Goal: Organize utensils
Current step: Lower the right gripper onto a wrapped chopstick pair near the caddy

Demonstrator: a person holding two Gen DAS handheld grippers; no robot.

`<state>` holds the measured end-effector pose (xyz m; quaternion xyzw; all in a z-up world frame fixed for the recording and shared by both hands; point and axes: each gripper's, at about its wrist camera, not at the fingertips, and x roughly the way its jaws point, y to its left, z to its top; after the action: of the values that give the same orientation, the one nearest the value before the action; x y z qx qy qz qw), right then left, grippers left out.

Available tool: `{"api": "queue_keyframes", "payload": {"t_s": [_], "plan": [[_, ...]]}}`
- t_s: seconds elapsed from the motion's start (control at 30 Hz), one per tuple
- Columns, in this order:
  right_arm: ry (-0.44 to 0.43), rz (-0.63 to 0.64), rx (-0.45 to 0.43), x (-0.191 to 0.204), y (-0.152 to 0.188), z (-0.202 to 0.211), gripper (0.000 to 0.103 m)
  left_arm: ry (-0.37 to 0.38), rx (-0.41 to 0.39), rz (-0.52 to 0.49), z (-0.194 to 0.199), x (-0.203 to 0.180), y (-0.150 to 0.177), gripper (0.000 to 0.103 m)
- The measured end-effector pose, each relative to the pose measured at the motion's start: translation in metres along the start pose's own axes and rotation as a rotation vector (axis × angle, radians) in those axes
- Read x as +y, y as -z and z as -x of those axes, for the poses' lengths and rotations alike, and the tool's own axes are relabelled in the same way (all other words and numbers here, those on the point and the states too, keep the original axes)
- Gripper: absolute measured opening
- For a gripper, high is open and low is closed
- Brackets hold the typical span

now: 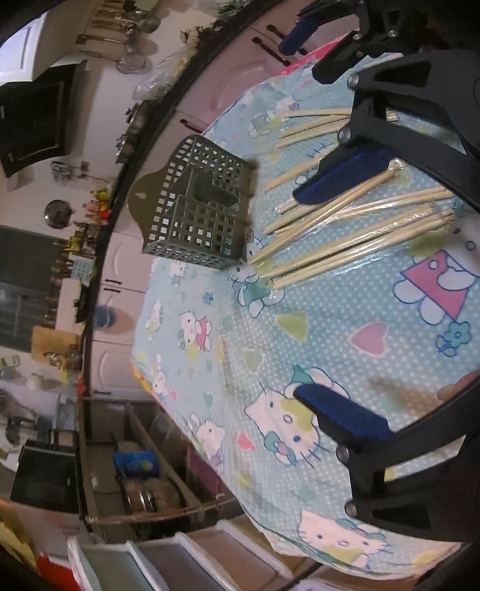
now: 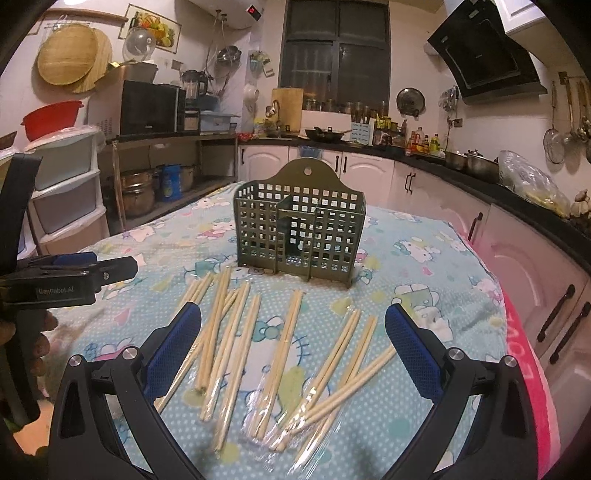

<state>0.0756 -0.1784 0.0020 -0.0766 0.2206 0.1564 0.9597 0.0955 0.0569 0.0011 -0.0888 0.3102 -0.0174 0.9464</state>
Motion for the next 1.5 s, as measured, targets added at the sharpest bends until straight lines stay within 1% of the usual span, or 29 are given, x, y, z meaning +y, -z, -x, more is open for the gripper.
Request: {"api": "queue_keyframes", "payload": {"t_s": [0.03, 0.1, 0.13, 0.23, 0.3, 0.33, 0.37, 0.4, 0.47, 0.57, 0.67, 0.7, 0.73, 0.77, 0.8, 0.9, 0.97, 1.03, 1.2, 1.37, 1.43, 1.5], "plan": [[-0.001, -0.003, 0.005, -0.001, -0.001, -0.003, 0.097, 0.005, 0.020, -0.005, -0.006, 0.000, -0.003, 0.081], [0.002, -0.008, 0.014, -0.005, -0.004, -0.009, 0.097, 0.005, 0.054, -0.008, -0.016, -0.001, -0.007, 0.071], [0.006, -0.008, 0.021, -0.007, -0.005, -0.013, 0.097, 0.007, 0.074, -0.008, -0.022, -0.001, -0.009, 0.070], [0.015, -0.005, 0.043, -0.013, -0.008, -0.023, 0.097, 0.018, 0.130, -0.004, -0.038, 0.002, -0.012, 0.062], [0.012, -0.001, 0.056, -0.016, -0.011, -0.030, 0.097, 0.027, 0.159, -0.008, -0.047, 0.002, -0.013, 0.053], [0.013, 0.001, 0.062, -0.017, -0.012, -0.032, 0.097, 0.031, 0.174, -0.008, -0.052, 0.003, -0.014, 0.050], [0.013, 0.001, 0.070, -0.018, -0.013, -0.036, 0.097, 0.039, 0.197, -0.004, -0.058, 0.004, -0.014, 0.042], [0.011, -0.001, 0.076, -0.019, -0.014, -0.039, 0.097, 0.043, 0.211, -0.002, -0.062, 0.004, -0.014, 0.029], [0.003, -0.013, 0.090, -0.023, -0.016, -0.046, 0.097, 0.039, 0.242, -0.004, -0.071, 0.004, -0.014, 0.020], [-0.008, -0.028, 0.113, -0.027, -0.019, -0.057, 0.097, 0.059, 0.279, 0.001, -0.081, 0.003, -0.015, 0.019], [-0.021, -0.038, 0.144, -0.029, -0.020, -0.069, 0.096, 0.057, 0.298, -0.010, -0.089, 0.000, -0.017, 0.019], [-0.020, -0.038, 0.157, -0.030, -0.021, -0.074, 0.093, 0.055, 0.305, -0.014, -0.092, -0.001, -0.018, 0.019], [-0.019, -0.037, 0.171, -0.030, -0.021, -0.078, 0.086, 0.052, 0.312, -0.018, -0.096, -0.002, -0.019, 0.019], [-0.019, -0.038, 0.189, -0.031, -0.021, -0.084, 0.084, 0.052, 0.316, -0.018, -0.098, -0.002, -0.019, 0.019], [-0.020, -0.043, 0.210, -0.033, -0.021, -0.091, 0.082, 0.052, 0.320, -0.018, -0.100, -0.002, -0.020, 0.015], [-0.020, -0.049, 0.253, -0.035, -0.021, -0.105, 0.079, 0.048, 0.332, -0.017, -0.107, -0.003, -0.021, 0.011], [-0.015, -0.044, 0.289, -0.035, -0.021, -0.117, 0.074, 0.053, 0.343, -0.016, -0.113, -0.003, -0.022, 0.008], [-0.017, -0.045, 0.326, -0.035, -0.022, -0.129, 0.067, 0.054, 0.350, -0.015, -0.118, -0.004, -0.022, 0.008], [-0.033, -0.026, 0.401, -0.031, -0.022, -0.156, 0.060, 0.052, 0.358, -0.005, -0.125, -0.002, -0.026, 0.008], [-0.044, -0.012, 0.446, -0.025, -0.018, -0.172, 0.056, 0.053, 0.377, -0.011, -0.134, -0.004, -0.028, 0.008], [-0.052, -0.014, 0.462, -0.024, -0.017, -0.177, 0.050, 0.047, 0.382, -0.021, -0.137, -0.008, -0.029, 0.008], [-0.062, -0.025, 0.478, -0.023, -0.015, -0.182, 0.049, 0.043, 0.385, -0.019, -0.139, -0.009, -0.030, 0.009]]}}
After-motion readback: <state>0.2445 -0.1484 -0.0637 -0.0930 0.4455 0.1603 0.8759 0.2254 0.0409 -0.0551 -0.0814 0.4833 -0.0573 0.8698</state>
